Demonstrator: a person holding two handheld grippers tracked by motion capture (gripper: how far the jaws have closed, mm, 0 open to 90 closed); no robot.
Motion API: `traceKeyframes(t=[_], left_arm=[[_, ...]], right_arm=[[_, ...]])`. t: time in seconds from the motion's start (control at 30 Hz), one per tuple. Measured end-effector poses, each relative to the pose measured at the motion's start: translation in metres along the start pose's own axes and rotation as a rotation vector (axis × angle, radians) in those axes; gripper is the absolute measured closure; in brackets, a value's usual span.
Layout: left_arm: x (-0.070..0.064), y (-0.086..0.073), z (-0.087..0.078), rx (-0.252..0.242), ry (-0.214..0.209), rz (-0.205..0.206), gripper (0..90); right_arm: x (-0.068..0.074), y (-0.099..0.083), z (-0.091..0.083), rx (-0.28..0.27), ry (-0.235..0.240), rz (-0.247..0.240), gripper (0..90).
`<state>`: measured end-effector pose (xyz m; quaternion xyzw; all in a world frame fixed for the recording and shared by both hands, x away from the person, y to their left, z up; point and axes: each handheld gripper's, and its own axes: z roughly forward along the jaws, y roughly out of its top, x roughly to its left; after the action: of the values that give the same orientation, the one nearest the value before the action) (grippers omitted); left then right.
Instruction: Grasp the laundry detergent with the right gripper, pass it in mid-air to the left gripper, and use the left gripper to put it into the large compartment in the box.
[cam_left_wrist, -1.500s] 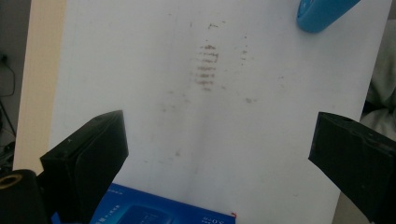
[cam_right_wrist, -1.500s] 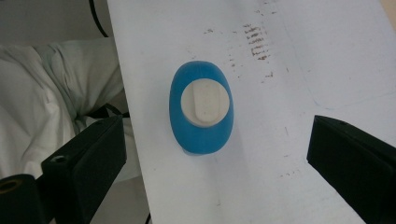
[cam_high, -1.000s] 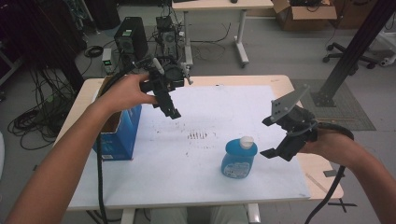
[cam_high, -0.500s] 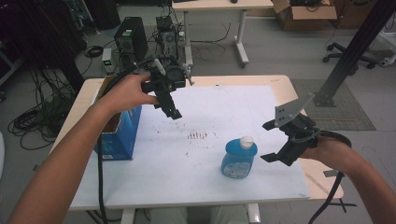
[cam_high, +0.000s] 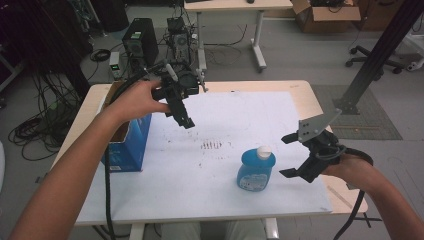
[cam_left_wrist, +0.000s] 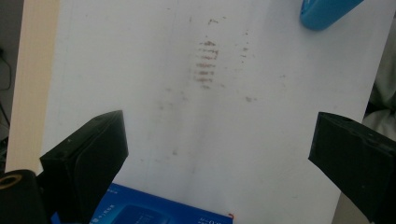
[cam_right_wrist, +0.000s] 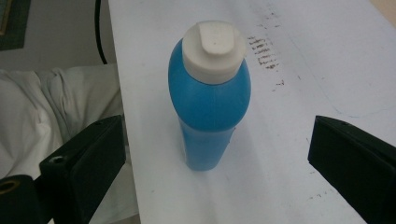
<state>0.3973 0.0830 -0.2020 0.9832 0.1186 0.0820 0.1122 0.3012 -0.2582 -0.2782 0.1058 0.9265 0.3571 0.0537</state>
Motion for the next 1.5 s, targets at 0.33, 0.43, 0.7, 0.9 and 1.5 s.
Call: traceKeyframes(t=[0.33, 0.43, 0.7, 0.9, 1.5], left_arm=[[0.000, 0.000, 0.001, 0.003, 0.002, -0.003, 4.7], [-0.001, 0.000, 0.001, 0.006, 0.001, -0.001, 4.7], [-0.001, 0.000, 0.001, 0.005, 0.002, -0.005, 4.7], [-0.001, 0.000, 0.002, 0.007, 0.000, -0.006, 4.7], [0.000, 0.000, 0.003, 0.009, -0.003, -0.013, 4.8]], right_arm=[[-0.002, -0.016, 0.007, -0.054, 0.008, 0.011, 3.5], [-0.003, -0.020, 0.010, -0.064, 0.015, 0.016, 3.5], [-0.004, -0.030, 0.014, -0.087, 0.016, 0.028, 3.5], [-0.005, -0.036, 0.017, -0.109, 0.023, 0.038, 3.3], [-0.005, -0.055, 0.026, -0.181, 0.023, 0.063, 3.3]])
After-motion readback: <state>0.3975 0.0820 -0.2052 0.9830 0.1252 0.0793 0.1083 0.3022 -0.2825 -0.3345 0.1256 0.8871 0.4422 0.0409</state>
